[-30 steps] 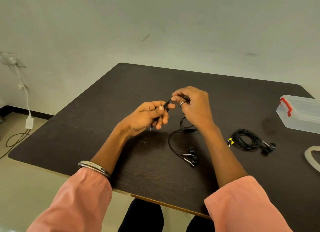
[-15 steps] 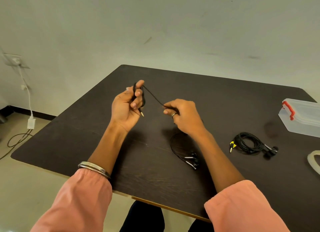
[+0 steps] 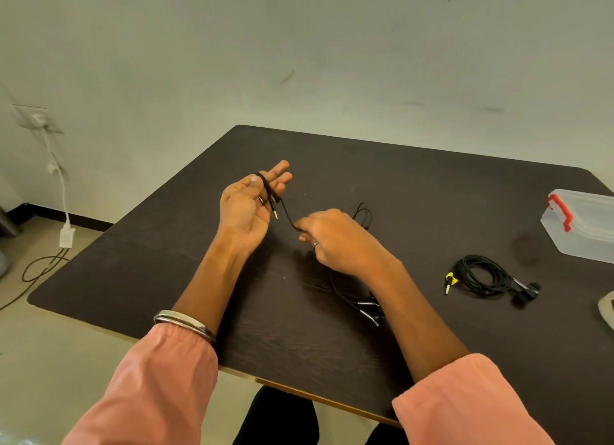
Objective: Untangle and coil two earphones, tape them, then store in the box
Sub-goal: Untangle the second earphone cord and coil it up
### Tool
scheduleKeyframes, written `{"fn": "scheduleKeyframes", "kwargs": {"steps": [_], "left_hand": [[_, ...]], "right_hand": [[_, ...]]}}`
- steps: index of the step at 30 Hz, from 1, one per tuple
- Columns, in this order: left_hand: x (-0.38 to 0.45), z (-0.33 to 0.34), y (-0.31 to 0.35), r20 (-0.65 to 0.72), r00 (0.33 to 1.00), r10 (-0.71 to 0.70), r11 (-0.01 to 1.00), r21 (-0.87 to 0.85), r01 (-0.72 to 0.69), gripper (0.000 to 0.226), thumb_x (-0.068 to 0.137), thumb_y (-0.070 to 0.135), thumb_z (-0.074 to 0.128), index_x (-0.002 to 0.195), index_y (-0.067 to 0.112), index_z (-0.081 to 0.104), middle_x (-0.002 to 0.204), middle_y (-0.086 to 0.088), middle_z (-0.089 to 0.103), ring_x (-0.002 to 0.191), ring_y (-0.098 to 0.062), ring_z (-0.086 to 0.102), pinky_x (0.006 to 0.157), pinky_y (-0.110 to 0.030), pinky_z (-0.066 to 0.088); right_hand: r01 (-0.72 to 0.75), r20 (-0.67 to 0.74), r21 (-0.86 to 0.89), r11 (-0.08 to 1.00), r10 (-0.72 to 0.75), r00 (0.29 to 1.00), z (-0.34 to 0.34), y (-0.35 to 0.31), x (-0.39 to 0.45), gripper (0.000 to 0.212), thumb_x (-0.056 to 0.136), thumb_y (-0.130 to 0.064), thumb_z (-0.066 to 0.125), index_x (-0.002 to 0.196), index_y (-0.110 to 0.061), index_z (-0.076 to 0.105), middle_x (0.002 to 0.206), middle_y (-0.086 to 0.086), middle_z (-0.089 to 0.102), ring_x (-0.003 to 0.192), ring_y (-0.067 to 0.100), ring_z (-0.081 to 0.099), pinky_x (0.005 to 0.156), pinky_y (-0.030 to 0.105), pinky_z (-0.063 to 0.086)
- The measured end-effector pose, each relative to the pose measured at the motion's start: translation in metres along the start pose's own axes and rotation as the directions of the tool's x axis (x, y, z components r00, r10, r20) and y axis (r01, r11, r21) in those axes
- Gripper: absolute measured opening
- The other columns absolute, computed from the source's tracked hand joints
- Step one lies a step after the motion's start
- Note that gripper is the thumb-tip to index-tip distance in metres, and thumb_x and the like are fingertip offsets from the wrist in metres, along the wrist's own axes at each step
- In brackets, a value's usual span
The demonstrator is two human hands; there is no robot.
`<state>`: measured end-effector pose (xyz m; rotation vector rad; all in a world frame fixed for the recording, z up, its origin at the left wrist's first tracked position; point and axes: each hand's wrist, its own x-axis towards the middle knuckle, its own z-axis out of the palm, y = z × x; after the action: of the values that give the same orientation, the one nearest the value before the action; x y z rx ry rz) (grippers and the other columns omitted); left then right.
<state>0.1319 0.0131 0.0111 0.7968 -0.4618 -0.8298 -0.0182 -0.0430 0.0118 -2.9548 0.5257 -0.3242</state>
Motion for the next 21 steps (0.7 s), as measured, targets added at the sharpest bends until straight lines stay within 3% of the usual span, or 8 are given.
{"fn": "scheduleKeyframes", "kwargs": {"steps": [5, 9, 14, 16, 18, 21], "left_hand": [[0.0, 0.0, 0.001, -0.025, 1.0, 0.003, 1.0, -0.026, -0.004, 0.023, 0.102, -0.002, 0.029, 0.101, -0.005, 0.052, 0.113, -0.021, 0.068, 0.103, -0.028, 0.068, 0.078, -0.024, 0.056], [0.002, 0.0, -0.001, -0.011, 1.0, 0.004, 1.0, 0.018, -0.004, 0.022, 0.102, -0.002, 0.029, 0.109, -0.007, 0.049, 0.114, -0.021, 0.068, 0.104, -0.027, 0.068, 0.084, -0.027, 0.057], [0.006, -0.003, -0.012, 0.121, 0.992, 0.039, 0.96, 0.272, -0.071, 0.021, 0.101, -0.006, 0.028, 0.102, 0.0, 0.048, 0.124, -0.02, 0.062, 0.11, -0.026, 0.065, 0.094, -0.031, 0.053], [0.004, -0.004, -0.017, 0.236, 0.972, 0.008, 0.898, 0.426, -0.111, 0.025, 0.1, -0.007, 0.028, 0.108, 0.001, 0.051, 0.127, -0.019, 0.06, 0.111, -0.021, 0.064, 0.096, -0.03, 0.051], [0.0, -0.001, -0.021, 0.372, 0.926, -0.066, 0.806, 0.567, -0.17, 0.027, 0.1, -0.008, 0.029, 0.117, -0.005, 0.05, 0.117, -0.014, 0.063, 0.1, -0.008, 0.066, 0.09, -0.024, 0.051], [-0.006, 0.002, -0.027, 0.495, 0.843, -0.21, 0.677, 0.696, -0.24, 0.031, 0.102, -0.002, 0.031, 0.13, -0.005, 0.043, 0.101, -0.008, 0.065, 0.082, -0.008, 0.067, 0.079, -0.024, 0.052]], "right_hand": [[-0.021, 0.017, 0.004, 1.0, 0.02, 1.0, -0.003, 0.0, -0.002, 0.01, 0.094, -0.009, 0.05, 0.084, -0.01, 0.055, 0.088, 0.007, 0.063, 0.079, 0.024, 0.059, 0.065, 0.033, 0.043], [-0.02, 0.013, 0.023, 1.0, 0.02, 1.0, -0.006, 0.001, -0.003, 0.009, 0.092, -0.008, 0.052, 0.089, -0.009, 0.059, 0.088, 0.006, 0.064, 0.081, 0.024, 0.06, 0.069, 0.036, 0.048], [0.004, -0.106, 0.069, 0.998, 0.004, 0.994, -0.009, 0.001, -0.003, 0.017, 0.094, -0.023, 0.053, 0.091, -0.015, 0.068, 0.081, -0.003, 0.068, 0.083, 0.021, 0.061, 0.081, 0.037, 0.039], [-0.027, -0.22, 0.164, 0.986, 0.063, 0.974, -0.009, 0.004, -0.004, 0.014, 0.091, -0.024, 0.059, 0.092, -0.018, 0.071, 0.067, -0.013, 0.06, 0.073, 0.014, 0.058, 0.08, 0.038, 0.04], [-0.064, -0.334, 0.322, 0.944, 0.177, 0.926, -0.012, 0.008, -0.006, 0.01, 0.086, -0.022, 0.064, 0.09, -0.02, 0.073, 0.062, -0.015, 0.06, 0.062, 0.005, 0.055, 0.074, 0.036, 0.045], [-0.104, -0.375, 0.658, 0.746, 0.444, 0.814, -0.021, 0.016, -0.008, 0.004, 0.083, -0.012, 0.071, 0.084, -0.016, 0.073, 0.068, -0.002, 0.071, 0.063, 0.007, 0.066, 0.065, 0.024, 0.052]]}}
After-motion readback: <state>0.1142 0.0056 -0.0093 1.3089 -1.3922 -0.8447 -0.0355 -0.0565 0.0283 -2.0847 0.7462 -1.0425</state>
